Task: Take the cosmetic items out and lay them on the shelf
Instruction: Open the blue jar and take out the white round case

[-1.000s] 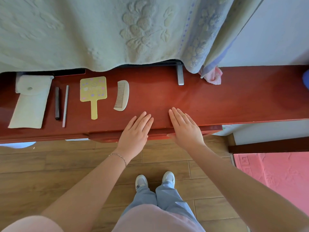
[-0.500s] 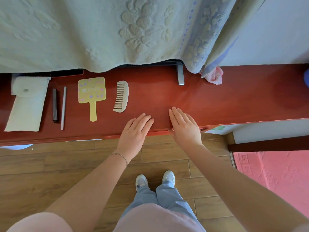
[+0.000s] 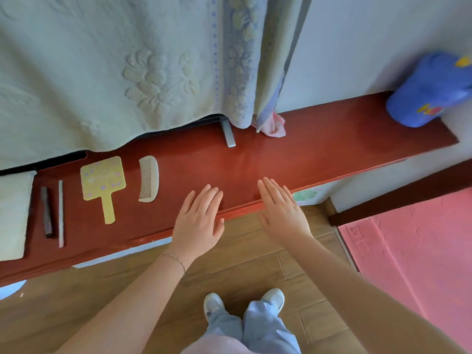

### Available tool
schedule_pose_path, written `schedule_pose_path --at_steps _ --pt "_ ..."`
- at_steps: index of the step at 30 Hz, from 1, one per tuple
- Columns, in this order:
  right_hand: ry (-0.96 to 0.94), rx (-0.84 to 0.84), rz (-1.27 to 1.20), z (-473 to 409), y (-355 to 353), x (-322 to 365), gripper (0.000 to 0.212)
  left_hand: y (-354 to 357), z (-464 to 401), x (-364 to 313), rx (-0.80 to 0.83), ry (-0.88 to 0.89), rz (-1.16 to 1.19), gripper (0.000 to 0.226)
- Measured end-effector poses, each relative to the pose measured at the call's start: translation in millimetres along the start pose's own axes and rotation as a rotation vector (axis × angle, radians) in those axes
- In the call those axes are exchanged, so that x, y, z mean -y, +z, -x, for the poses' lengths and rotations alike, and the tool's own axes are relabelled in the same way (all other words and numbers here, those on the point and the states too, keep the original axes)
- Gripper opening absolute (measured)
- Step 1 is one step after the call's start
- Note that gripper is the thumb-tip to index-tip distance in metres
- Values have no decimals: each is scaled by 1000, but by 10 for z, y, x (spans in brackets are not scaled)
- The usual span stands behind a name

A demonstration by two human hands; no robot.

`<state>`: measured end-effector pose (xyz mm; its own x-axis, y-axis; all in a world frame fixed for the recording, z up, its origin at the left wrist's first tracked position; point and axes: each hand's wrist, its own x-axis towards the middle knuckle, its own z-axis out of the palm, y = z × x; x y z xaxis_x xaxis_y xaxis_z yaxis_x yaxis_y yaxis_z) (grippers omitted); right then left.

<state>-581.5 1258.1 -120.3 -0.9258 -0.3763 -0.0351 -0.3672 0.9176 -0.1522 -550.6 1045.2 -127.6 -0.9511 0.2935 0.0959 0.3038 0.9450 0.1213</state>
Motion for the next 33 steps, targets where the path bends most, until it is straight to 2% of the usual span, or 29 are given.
schedule_pose_path --at_steps 5,12,22,26,33 --pt "247 -26 16 417 -291 -688 64 -220 -594 -618 -65 161 94 49" --pt "525 -161 -30 958 -765 -1520 63 -392 -1257 -1572 -118 369 131 46" --pt "582 -204 -28 1363 -1154 -2565 61 -329 -1794 -2527 -85 372 127 44" --pt "569 -234 -47 1256 -1259 -2832 59 -302 -2000 -2687 -75 368 95 46" --pt "573 -262 -109 807 -1340 -3306 63 -185 -2676 -2896 -104 380 169 41"
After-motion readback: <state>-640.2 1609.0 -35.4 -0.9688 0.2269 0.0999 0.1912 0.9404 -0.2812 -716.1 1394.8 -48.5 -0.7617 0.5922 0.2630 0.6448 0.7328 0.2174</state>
